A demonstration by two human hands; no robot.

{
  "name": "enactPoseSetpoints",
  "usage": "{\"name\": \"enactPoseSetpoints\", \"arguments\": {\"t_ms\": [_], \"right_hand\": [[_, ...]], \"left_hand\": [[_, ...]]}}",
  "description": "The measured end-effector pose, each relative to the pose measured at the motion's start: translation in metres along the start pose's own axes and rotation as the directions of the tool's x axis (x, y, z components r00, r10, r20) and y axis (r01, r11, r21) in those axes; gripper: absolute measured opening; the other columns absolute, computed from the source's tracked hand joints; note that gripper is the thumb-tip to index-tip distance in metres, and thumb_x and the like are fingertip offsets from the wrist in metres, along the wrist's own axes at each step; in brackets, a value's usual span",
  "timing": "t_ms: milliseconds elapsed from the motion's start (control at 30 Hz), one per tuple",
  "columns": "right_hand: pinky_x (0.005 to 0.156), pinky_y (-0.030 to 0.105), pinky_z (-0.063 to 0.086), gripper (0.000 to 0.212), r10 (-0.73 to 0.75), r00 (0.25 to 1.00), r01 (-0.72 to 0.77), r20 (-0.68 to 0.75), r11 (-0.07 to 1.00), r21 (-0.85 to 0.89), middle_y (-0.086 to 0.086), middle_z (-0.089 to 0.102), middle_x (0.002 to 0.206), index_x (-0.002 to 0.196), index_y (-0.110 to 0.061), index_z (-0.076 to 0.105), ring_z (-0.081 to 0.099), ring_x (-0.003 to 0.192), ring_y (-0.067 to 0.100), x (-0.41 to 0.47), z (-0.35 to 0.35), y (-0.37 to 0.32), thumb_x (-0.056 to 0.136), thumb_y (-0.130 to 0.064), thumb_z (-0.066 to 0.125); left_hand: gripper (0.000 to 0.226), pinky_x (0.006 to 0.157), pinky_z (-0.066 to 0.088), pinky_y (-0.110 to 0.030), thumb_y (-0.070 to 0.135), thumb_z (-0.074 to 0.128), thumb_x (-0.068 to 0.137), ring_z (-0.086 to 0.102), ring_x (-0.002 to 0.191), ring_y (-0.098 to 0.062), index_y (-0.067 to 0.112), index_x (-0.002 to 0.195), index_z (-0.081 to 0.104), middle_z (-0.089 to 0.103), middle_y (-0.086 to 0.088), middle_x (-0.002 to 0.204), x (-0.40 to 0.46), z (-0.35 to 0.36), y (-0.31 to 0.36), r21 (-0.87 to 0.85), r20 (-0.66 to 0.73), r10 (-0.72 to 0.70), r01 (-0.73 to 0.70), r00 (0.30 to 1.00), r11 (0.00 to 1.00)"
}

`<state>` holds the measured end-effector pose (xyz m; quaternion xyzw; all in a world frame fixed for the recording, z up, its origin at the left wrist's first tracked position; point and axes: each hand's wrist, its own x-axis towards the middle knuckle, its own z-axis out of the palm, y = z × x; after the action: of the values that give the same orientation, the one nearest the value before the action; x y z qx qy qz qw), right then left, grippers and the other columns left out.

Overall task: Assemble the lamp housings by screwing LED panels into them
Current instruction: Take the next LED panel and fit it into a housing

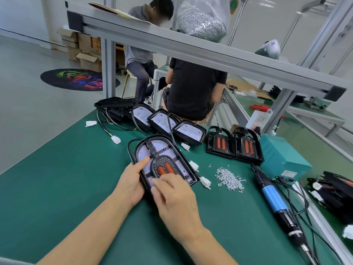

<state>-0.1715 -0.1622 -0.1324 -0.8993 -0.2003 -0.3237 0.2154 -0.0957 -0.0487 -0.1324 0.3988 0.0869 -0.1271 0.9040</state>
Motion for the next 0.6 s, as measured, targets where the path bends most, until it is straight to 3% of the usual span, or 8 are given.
{"name": "enactPoseSetpoints", "arguments": {"t_ms": [67, 133, 233, 333, 400, 467, 533, 600], "right_hand": [[0.084, 0.033, 0.047, 0.024, 0.084, 0.991, -0.081, -0.101, 0.996, 0.033, 0.002, 0.064, 0.105, 0.108, -0.012, 0.072, 0.058, 0.094, 0.021, 0.003, -0.012, 0.012, 0.093, -0.022, 0.056], [0.095, 0.034, 0.042, 0.032, 0.266, 0.96, -0.267, -0.083, 0.964, 0.004, 0.004, 0.058, 0.121, 0.124, -0.013, 0.064, 0.053, 0.108, 0.023, 0.008, -0.023, 0.03, 0.094, -0.02, 0.057], [0.093, 0.015, 0.037, 0.041, 0.547, 0.798, -0.589, 0.251, 0.796, 0.136, -0.002, 0.055, 0.13, 0.139, -0.021, 0.05, 0.052, 0.118, 0.021, 0.011, -0.033, 0.051, 0.099, -0.017, 0.053], [0.079, 0.001, 0.037, 0.04, 0.535, 0.747, -0.641, 0.394, 0.736, 0.218, 0.0, 0.067, 0.119, 0.13, -0.02, 0.061, 0.057, 0.112, 0.023, 0.014, -0.036, 0.07, 0.097, -0.003, 0.048], [0.084, -0.002, 0.035, 0.041, 0.516, 0.741, -0.635, 0.43, 0.747, 0.198, -0.008, 0.064, 0.12, 0.131, -0.018, 0.061, 0.058, 0.117, 0.018, 0.017, -0.042, 0.078, 0.097, 0.0, 0.048], [0.103, 0.013, 0.037, 0.04, 0.519, 0.713, -0.65, 0.472, 0.742, 0.165, -0.009, 0.059, 0.132, 0.135, -0.016, 0.058, 0.053, 0.125, 0.014, 0.021, -0.047, 0.086, 0.099, -0.004, 0.048], [0.106, 0.022, 0.037, 0.039, 0.523, 0.681, -0.664, 0.512, 0.736, 0.131, -0.006, 0.059, 0.136, 0.137, -0.018, 0.057, 0.054, 0.123, 0.012, 0.021, -0.052, 0.092, 0.1, -0.009, 0.049], [0.094, 0.014, 0.038, 0.038, 0.518, 0.677, -0.661, 0.523, 0.74, 0.122, -0.014, 0.058, 0.13, 0.136, -0.021, 0.058, 0.056, 0.115, 0.007, 0.019, -0.054, 0.092, 0.1, -0.011, 0.051]], "left_hand": [[0.039, 0.071, 0.059, -0.038, 0.012, 0.046, 0.095, 0.066, 0.081, -0.026, -0.007, 0.129, 0.051, 0.061, -0.024, 0.116, -0.002, 0.0, -0.001, 0.002, -0.01, -0.017, 0.017, 1.0, 1.0], [0.037, 0.078, 0.056, -0.042, 0.012, 0.046, 0.096, 0.065, 0.089, -0.029, -0.005, 0.128, 0.054, 0.062, -0.023, 0.118, -0.004, 0.0, -0.003, 0.011, -0.025, -0.048, 0.048, 0.999, 0.999], [0.033, 0.081, 0.053, -0.042, 0.013, 0.046, 0.097, 0.065, 0.096, -0.03, -0.002, 0.125, 0.057, 0.063, -0.022, 0.119, -0.006, 0.003, -0.009, 0.059, -0.02, -0.106, 0.107, 0.994, 0.993], [0.028, 0.073, 0.055, -0.038, 0.022, 0.053, 0.095, 0.071, 0.082, -0.025, 0.001, 0.11, 0.066, 0.071, -0.018, 0.105, -0.009, 0.002, -0.008, 0.273, -0.016, -0.123, 0.123, 0.992, 0.954], [0.033, 0.057, 0.055, -0.032, 0.038, 0.058, 0.091, 0.071, 0.067, -0.024, 0.007, 0.099, 0.067, 0.074, -0.014, 0.09, -0.012, -0.003, 0.001, 0.59, -0.064, -0.071, 0.095, 0.995, 0.802], [0.041, 0.051, 0.053, -0.032, 0.051, 0.061, 0.085, 0.065, 0.056, -0.025, 0.01, 0.089, 0.064, 0.07, -0.012, 0.081, -0.01, -0.012, 0.013, 0.848, -0.114, 0.114, 0.037, 0.987, 0.528], [0.05, 0.071, 0.053, -0.038, 0.061, 0.059, 0.08, 0.064, 0.075, -0.03, 0.012, 0.091, 0.058, 0.067, -0.01, 0.089, -0.006, -0.02, 0.022, 0.974, -0.136, 0.294, 0.073, 0.946, 0.216], [0.054, 0.085, 0.045, -0.039, 0.059, 0.058, 0.081, 0.058, 0.101, -0.031, 0.015, 0.11, 0.05, 0.062, -0.007, 0.111, -0.002, -0.023, 0.024, 0.994, -0.11, 0.381, 0.106, 0.918, 0.033]]}}
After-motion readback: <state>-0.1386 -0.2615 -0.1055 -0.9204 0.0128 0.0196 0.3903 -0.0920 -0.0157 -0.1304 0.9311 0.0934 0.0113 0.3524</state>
